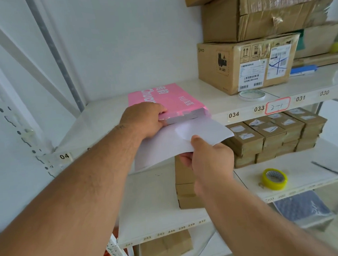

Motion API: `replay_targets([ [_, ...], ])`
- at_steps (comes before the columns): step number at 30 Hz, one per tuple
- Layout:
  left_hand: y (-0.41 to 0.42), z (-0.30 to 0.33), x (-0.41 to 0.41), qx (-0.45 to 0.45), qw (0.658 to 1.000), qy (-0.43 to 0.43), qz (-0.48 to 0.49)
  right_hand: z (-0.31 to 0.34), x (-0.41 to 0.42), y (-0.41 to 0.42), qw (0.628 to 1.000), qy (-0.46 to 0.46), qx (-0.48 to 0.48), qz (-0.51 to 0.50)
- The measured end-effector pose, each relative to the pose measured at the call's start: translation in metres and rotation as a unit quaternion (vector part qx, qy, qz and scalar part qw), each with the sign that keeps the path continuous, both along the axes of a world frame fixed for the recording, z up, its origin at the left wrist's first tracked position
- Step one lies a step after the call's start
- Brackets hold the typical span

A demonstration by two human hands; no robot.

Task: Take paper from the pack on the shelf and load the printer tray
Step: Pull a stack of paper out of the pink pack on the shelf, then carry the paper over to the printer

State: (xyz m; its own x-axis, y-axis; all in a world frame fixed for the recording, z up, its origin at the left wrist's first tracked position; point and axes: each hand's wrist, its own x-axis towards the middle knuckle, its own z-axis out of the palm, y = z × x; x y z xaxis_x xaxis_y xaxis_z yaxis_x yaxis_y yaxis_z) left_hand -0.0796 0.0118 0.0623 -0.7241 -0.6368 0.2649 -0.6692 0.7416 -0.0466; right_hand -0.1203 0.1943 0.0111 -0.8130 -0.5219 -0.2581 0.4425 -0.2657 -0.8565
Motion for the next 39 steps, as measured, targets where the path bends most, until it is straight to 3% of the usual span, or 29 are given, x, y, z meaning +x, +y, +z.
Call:
replay_targets([
  [14,-0.004,-0.007,0.003,0.008,1.0,0.017,0.004,0.013,0.04,0.083,0.998,0.029,-0.048,0.008],
  [17,-0.004,-0.008,0.004,0.057,0.998,0.032,0.003,0.011,0.046,0.106,0.997,0.056,-0.061,0.004],
  [19,0.004,-0.004,0.014,0.161,0.984,0.08,-0.001,0.01,0.045,0.122,0.995,0.062,-0.077,-0.003],
  [21,0.023,-0.003,0.036,0.261,0.944,0.204,0.002,0.008,0.04,0.137,0.993,0.07,-0.09,-0.002],
  [23,0.062,-0.008,0.065,0.275,0.877,0.39,0.061,0.004,0.033,0.149,0.992,0.09,-0.093,0.009],
  [25,0.121,-0.017,0.081,0.354,0.773,0.52,0.082,-0.003,0.025,0.155,0.989,0.111,-0.089,0.025],
  [28,0.198,-0.039,0.083,0.595,0.576,0.559,0.046,-0.018,0.011,0.159,0.986,0.124,-0.09,0.061],
  [29,0.208,-0.048,0.079,0.646,0.52,0.557,0.048,-0.024,0.005,0.159,0.986,0.121,-0.091,0.074],
  [30,0.212,-0.052,0.075,0.661,0.489,0.564,0.069,-0.029,-0.001,0.162,0.985,0.117,-0.091,0.086],
  [33,0.205,-0.057,0.074,0.62,0.459,0.629,0.099,-0.047,-0.021,0.176,0.982,0.114,-0.088,0.123],
  [39,0.233,-0.056,0.08,0.592,0.563,0.575,0.044,-0.087,-0.061,0.224,0.958,0.095,-0.097,0.253],
])
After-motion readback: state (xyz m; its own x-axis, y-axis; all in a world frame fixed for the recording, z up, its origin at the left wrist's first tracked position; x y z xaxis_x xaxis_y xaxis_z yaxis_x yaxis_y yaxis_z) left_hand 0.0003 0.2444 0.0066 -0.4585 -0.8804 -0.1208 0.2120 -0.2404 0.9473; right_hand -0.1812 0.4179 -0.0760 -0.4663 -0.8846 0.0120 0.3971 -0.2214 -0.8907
